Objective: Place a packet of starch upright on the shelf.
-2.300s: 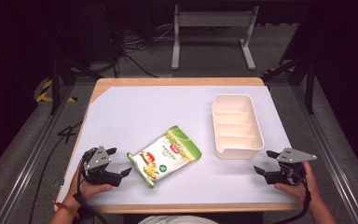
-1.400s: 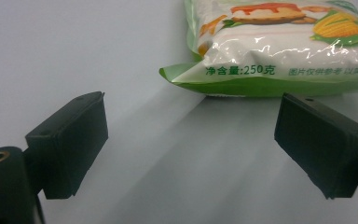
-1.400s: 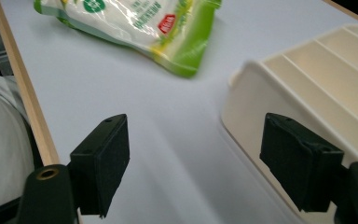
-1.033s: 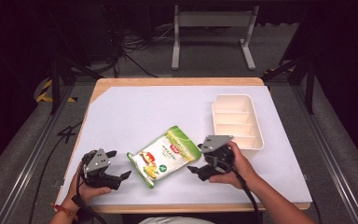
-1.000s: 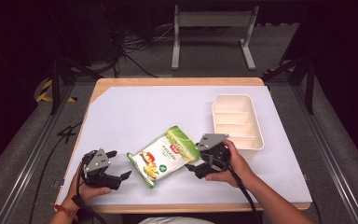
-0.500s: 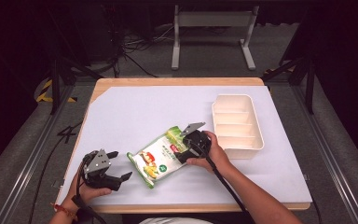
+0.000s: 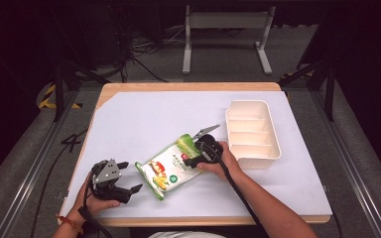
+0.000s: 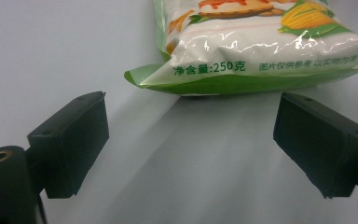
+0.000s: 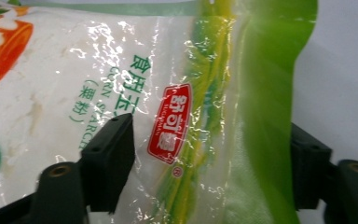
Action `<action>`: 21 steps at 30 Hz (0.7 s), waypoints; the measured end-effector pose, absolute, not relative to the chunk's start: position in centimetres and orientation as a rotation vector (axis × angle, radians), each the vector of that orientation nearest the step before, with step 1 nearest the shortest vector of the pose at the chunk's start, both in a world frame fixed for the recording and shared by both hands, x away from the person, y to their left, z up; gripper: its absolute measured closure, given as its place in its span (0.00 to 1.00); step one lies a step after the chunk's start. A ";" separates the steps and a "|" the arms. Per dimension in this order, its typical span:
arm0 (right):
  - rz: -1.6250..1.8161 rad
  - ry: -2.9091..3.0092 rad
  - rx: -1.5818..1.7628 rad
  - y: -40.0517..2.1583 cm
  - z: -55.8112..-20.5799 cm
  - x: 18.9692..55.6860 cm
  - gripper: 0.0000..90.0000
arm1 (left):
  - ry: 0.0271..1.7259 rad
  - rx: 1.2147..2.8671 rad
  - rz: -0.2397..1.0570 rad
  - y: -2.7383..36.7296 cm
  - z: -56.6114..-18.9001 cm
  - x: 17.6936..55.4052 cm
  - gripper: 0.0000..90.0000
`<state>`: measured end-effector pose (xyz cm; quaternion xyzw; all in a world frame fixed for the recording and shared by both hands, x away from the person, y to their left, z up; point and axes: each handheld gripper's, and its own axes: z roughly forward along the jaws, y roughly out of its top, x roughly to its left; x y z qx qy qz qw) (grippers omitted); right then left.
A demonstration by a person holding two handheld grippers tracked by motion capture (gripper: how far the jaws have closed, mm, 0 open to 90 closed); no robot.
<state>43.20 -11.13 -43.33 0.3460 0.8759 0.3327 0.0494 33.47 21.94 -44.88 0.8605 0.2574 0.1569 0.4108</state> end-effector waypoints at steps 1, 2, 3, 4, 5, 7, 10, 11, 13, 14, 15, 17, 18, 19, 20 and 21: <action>1.014 2.668 1.054 -11.1 -43.3 43.2 0.49 | 0.649 2.172 0.394 21.9 -44.9 33.5 0.13; 1.015 2.668 1.050 -11.1 -43.3 43.2 0.55 | 0.655 2.181 0.395 21.8 -45.0 33.6 0.13; 1.030 2.667 1.068 -11.0 -43.4 43.3 0.69 | 0.659 2.183 0.392 21.7 -45.1 33.6 0.13; 1.029 2.661 1.071 -10.9 -43.4 43.3 0.73 | 0.659 2.183 0.392 21.7 -45.1 33.6 0.13; 1.029 2.661 1.071 -10.9 -43.4 43.3 0.73 | 0.662 2.185 0.389 21.7 -45.1 33.7 0.13; 1.012 2.646 1.034 -10.4 -43.2 43.1 0.86 | 0.662 2.189 0.385 21.6 -45.1 33.7 0.13; 0.956 2.654 0.957 -9.7 -42.8 43.0 0.95 | 0.665 2.189 0.385 21.7 -45.1 33.7 0.12; 0.956 2.654 0.957 -9.7 -42.8 43.0 0.95 | 0.665 2.189 0.385 21.7 -45.1 33.7 0.12; 0.925 2.667 0.906 -9.4 -42.6 43.0 0.97 | 0.667 2.180 0.385 21.8 -45.1 33.8 0.12; 0.914 2.677 0.871 -9.3 -42.3 43.0 0.98 | 0.666 2.165 0.380 21.9 -45.1 33.7 0.12; 0.916 2.680 0.862 -9.4 -42.2 43.0 0.98 | 0.666 2.165 0.380 21.9 -45.1 33.7 0.12; 0.922 2.681 0.854 -9.5 -41.9 43.0 0.99 | 0.664 2.154 0.379 22.0 -45.0 33.7 0.12; 0.947 2.682 0.833 -9.7 -41.3 43.1 0.99 | 0.667 2.154 0.384 22.1 -45.0 33.7 0.15; 0.970 2.684 0.817 -9.9 -40.9 43.2 0.99 | 0.670 2.158 0.387 22.1 -45.0 33.7 0.14; 0.970 2.684 0.817 -9.9 -40.9 43.2 0.99 | 0.670 2.158 0.387 22.1 -45.0 33.7 0.14; 1.003 2.683 0.795 -10.0 -40.0 43.1 0.99 | 0.674 2.163 0.377 22.1 -45.0 33.8 0.13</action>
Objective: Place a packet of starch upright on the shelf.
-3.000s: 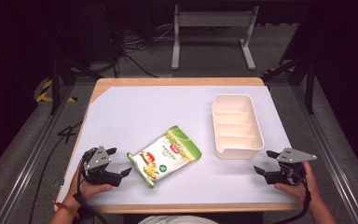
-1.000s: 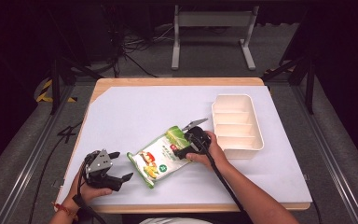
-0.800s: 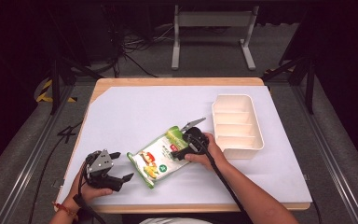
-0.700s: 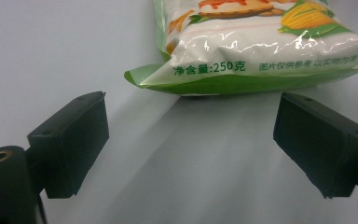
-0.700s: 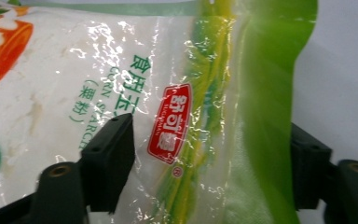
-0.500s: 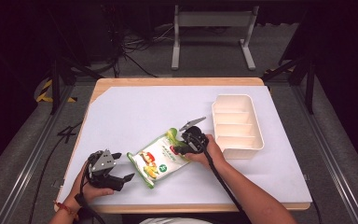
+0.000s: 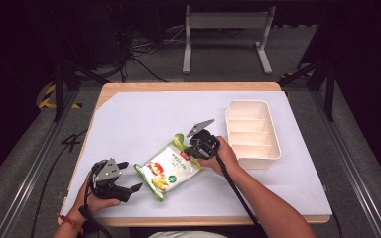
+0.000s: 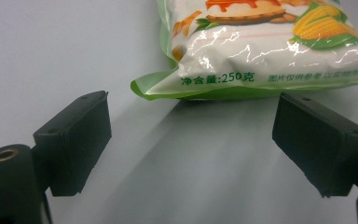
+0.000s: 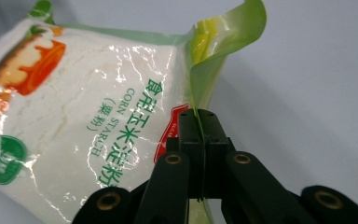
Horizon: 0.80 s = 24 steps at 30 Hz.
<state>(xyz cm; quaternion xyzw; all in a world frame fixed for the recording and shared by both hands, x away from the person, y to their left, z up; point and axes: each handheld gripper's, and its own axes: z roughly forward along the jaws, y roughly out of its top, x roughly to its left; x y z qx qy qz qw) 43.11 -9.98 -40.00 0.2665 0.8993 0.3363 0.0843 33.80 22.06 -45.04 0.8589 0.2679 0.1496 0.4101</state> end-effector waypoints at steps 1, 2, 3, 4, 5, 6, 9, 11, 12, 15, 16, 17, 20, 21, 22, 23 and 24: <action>1.007 2.680 0.778 -9.9 -39.6 43.0 0.99 | 0.682 2.162 0.382 22.0 -45.1 33.8 0.13; 1.010 2.681 0.761 -9.8 -39.3 42.9 0.99 | 0.682 2.159 0.378 22.1 -45.0 33.8 0.13; 1.010 2.679 0.733 -9.7 -38.9 42.8 0.99 | 0.683 2.155 0.375 22.2 -45.0 33.8 0.13; 1.012 2.680 0.701 -9.6 -38.4 42.7 0.99 | 0.683 2.157 0.376 22.2 -45.0 33.8 0.13; 1.010 2.677 0.681 -9.5 -38.0 42.6 0.99 | 0.676 2.159 0.357 22.3 -45.0 33.8 0.13; 1.013 2.672 0.662 -9.4 -37.5 42.4 0.99 | 0.673 2.157 0.341 22.4 -45.0 33.8 0.13; 1.002 2.655 0.603 -9.0 -36.5 42.0 0.99 | 0.679 2.150 0.348 22.6 -45.0 33.7 0.13; 1.025 2.650 0.535 -8.6 -35.0 41.4 0.99 | 0.683 2.138 0.351 22.7 -44.9 33.6 0.12; 1.025 2.650 0.535 -8.6 -35.0 41.4 0.99 | 0.683 2.138 0.351 22.7 -44.9 33.6 0.12; 1.044 2.647 0.478 -8.4 -33.6 41.0 0.99 | 0.681 2.141 0.346 22.7 -44.9 33.6 0.12; 1.074 2.652 0.459 -8.3 -32.9 40.8 0.99 | 0.681 2.147 0.346 22.7 -44.9 33.5 0.12; 1.086 2.660 0.445 -8.3 -32.6 40.6 0.99 | 0.681 2.149 0.344 22.8 -44.9 33.5 0.12; 1.092 2.655 0.401 -8.1 -31.7 40.1 0.99 | 0.681 2.142 0.342 22.8 -44.9 33.5 0.12; 1.086 2.654 0.380 -8.0 -31.3 40.0 0.99 | 0.680 2.144 0.342 22.8 -44.9 33.5 0.12; 1.065 2.650 0.349 -7.9 -30.6 39.7 0.99 | 0.678 2.143 0.344 22.8 -44.8 33.4 0.12; 1.065 2.650 0.349 -7.9 -30.6 39.7 0.99 | 0.678 2.143 0.344 22.8 -44.8 33.4 0.12; 1.040 2.644 0.312 -7.9 -29.9 39.7 0.99 | 0.675 2.143 0.347 22.8 -44.8 33.4 0.12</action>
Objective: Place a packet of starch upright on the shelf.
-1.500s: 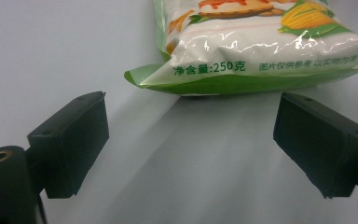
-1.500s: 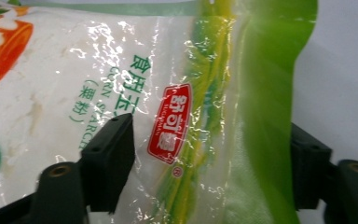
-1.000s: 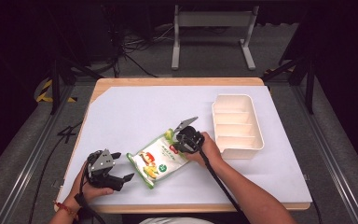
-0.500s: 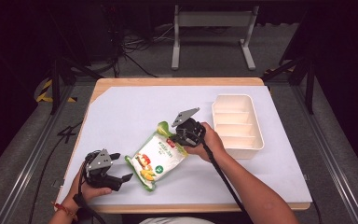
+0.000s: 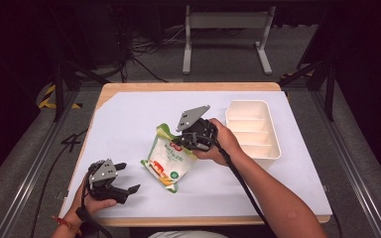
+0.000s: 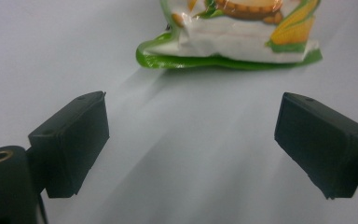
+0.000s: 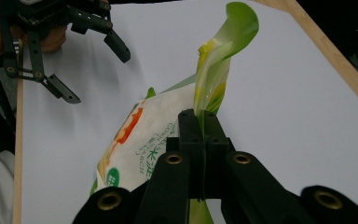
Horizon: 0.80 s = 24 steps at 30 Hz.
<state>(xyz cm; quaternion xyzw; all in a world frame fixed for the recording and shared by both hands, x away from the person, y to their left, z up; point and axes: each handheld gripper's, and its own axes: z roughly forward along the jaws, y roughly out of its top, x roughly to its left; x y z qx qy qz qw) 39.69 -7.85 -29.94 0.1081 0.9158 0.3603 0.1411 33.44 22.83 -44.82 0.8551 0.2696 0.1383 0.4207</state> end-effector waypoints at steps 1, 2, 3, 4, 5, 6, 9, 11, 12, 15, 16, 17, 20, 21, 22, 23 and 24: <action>1.040 2.644 0.312 -7.9 -29.9 39.7 0.99 | 0.675 2.143 0.347 22.8 -44.8 33.4 0.12; 1.034 2.644 0.304 -7.9 -29.7 39.7 0.99 | 0.677 2.145 0.347 22.9 -44.8 33.4 0.12; 1.016 2.638 0.282 -8.0 -29.1 39.7 0.99 | 0.678 2.143 0.353 22.9 -44.8 33.4 0.12; 1.016 2.638 0.282 -8.0 -29.1 39.7 0.99 | 0.678 2.143 0.353 22.9 -44.8 33.4 0.12; 1.018 2.641 0.270 -8.1 -29.0 39.8 0.99 | 0.680 2.139 0.350 22.9 -44.8 33.4 0.12; 1.015 2.640 0.272 -8.3 -28.7 39.9 0.99 | 0.681 2.136 0.348 22.9 -44.8 33.4 0.12; 1.002 2.624 0.267 -9.2 -28.0 40.4 0.99 | 0.683 2.136 0.347 22.9 -44.8 33.4 0.12; 0.998 2.620 0.257 -9.4 -27.9 40.5 0.99 | 0.683 2.137 0.348 22.9 -44.8 33.4 0.12; 0.988 2.608 0.260 -9.6 -27.7 40.5 0.99 | 0.682 2.137 0.349 22.9 -44.8 33.4 0.12; 0.965 2.593 0.256 -10.5 -27.1 40.9 0.99 | 0.681 2.140 0.351 22.9 -44.8 33.4 0.12; 0.964 2.583 0.267 -11.2 -26.5 41.2 0.99 | 0.681 2.140 0.350 22.9 -44.8 33.4 0.12; 0.963 2.575 0.271 -11.4 -26.3 41.3 0.99 | 0.681 2.140 0.350 22.9 -44.8 33.4 0.12; 0.966 2.549 0.275 -12.6 -25.5 41.6 0.99 | 0.680 2.141 0.351 22.9 -44.8 33.4 0.12; 0.967 2.542 0.275 -12.9 -25.3 41.7 0.99 | 0.680 2.141 0.351 22.9 -44.8 33.4 0.12; 0.967 2.542 0.275 -12.9 -25.3 41.7 0.99 | 0.678 2.142 0.347 22.9 -44.8 33.4 0.12; 0.970 2.528 0.276 -13.8 -24.8 41.8 0.99 | 0.679 2.145 0.348 22.9 -44.8 33.4 0.12; 0.971 2.525 0.276 -14.1 -24.6 41.8 0.99 | 0.679 2.146 0.347 22.9 -44.8 33.4 0.12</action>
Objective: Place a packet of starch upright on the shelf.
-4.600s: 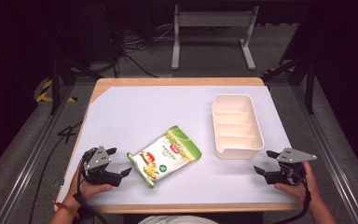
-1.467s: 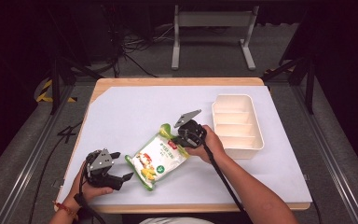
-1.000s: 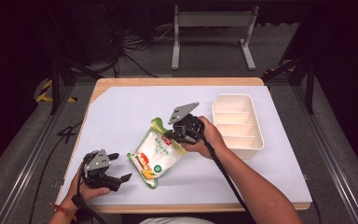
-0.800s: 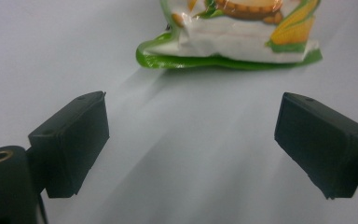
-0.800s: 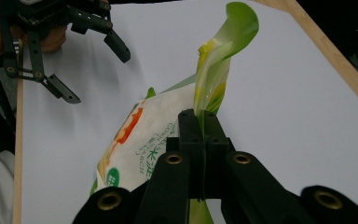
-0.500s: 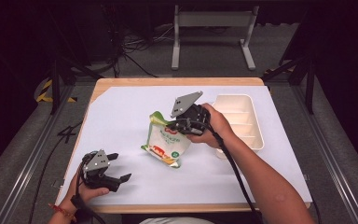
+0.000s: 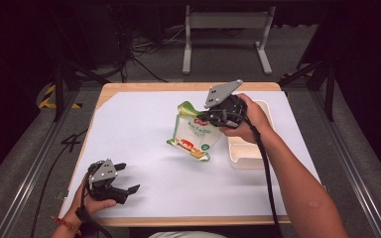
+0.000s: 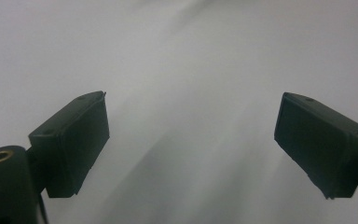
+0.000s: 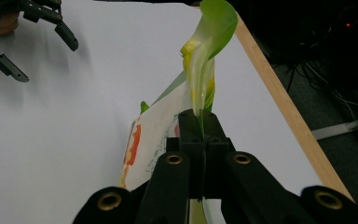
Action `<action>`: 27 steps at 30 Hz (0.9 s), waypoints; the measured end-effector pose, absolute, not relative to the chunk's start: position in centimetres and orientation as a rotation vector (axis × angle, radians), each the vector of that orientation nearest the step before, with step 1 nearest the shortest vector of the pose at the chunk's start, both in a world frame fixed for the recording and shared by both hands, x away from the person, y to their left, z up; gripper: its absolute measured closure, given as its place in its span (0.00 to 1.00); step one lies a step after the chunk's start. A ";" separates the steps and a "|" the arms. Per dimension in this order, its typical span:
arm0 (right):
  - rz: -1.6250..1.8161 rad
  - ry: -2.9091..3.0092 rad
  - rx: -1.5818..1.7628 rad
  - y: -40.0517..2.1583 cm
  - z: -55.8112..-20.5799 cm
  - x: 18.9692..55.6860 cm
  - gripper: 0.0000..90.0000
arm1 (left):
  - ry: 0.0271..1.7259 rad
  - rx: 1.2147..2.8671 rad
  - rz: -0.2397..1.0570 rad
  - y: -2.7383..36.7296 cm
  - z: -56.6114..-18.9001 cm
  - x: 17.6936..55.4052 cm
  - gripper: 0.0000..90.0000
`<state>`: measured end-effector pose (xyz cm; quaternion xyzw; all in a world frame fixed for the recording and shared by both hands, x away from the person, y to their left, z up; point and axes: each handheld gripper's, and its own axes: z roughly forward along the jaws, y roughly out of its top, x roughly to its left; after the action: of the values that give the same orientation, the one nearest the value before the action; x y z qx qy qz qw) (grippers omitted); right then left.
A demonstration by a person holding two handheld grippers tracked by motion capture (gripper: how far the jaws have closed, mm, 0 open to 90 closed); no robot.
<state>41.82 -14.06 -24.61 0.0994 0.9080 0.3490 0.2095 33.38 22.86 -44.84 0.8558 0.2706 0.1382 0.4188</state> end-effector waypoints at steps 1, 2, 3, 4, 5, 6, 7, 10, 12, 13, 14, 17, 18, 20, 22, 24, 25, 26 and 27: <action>0.971 2.525 0.276 -14.1 -24.6 41.8 0.99 | 0.679 2.146 0.347 22.9 -44.8 33.4 0.12; 0.974 2.518 0.281 -14.4 -24.4 41.9 0.99 | 0.674 2.149 0.348 22.9 -44.8 33.4 0.12; 0.980 2.506 0.273 -15.4 -24.0 42.0 0.99 | 0.674 2.150 0.348 22.9 -44.8 33.4 0.12; 0.980 2.506 0.273 -15.4 -24.0 42.0 0.99 | 0.677 2.149 0.346 22.8 -44.9 33.4 0.12; 0.976 2.500 0.266 -16.2 -23.7 42.2 0.99 | 0.677 2.151 0.343 22.8 -44.9 33.4 0.12; 0.976 2.500 0.266 -16.2 -23.7 42.2 0.99 | 0.677 2.151 0.343 22.8 -44.9 33.4 0.12; 0.974 2.499 0.258 -16.5 -23.7 42.2 0.99 | 0.677 2.151 0.342 22.8 -44.9 33.4 0.12; 0.965 2.493 0.262 -17.9 -23.3 42.4 0.99 | 0.677 2.156 0.335 22.8 -44.9 33.4 0.12; 0.961 2.487 0.268 -18.7 -23.2 42.4 0.99 | 0.678 2.158 0.335 22.7 -44.9 33.4 0.12; 0.957 2.483 0.269 -19.2 -23.1 42.3 0.99 | 0.673 2.159 0.336 22.7 -44.9 33.5 0.12; 0.964 2.479 0.270 -19.6 -23.0 42.2 0.99 | 0.678 2.160 0.335 22.7 -44.9 33.5 0.12; 0.984 2.463 0.279 -20.8 -22.6 41.9 0.99 | 0.678 2.160 0.334 22.7 -44.9 33.5 0.12; 0.992 2.453 0.283 -21.4 -22.4 41.7 0.99 | 0.680 2.160 0.334 22.6 -44.9 33.5 0.12; 0.995 2.451 0.285 -21.8 -22.3 41.6 0.99 | 0.680 2.163 0.331 22.6 -45.0 33.5 0.12; 0.993 2.443 0.284 -22.7 -22.1 41.4 0.99 | 0.679 2.165 0.329 22.6 -45.0 33.6 0.12; 0.997 2.436 0.284 -23.4 -22.0 41.2 0.99 | 0.680 2.166 0.327 22.6 -45.0 33.6 0.12; 0.998 2.439 0.279 -23.9 -21.9 41.1 0.99 | 0.676 2.167 0.326 22.6 -45.0 33.6 0.12; 0.994 2.442 0.276 -24.3 -21.9 41.0 0.99 | 0.678 2.168 0.324 22.6 -45.0 33.6 0.12; 0.990 2.439 0.281 -24.6 -21.9 40.9 0.99 | 0.682 2.166 0.324 22.6 -45.0 33.6 0.12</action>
<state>40.89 -24.55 -21.89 0.1028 0.8933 0.3627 0.2446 33.59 22.55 -45.01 0.8608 0.2711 0.1288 0.4111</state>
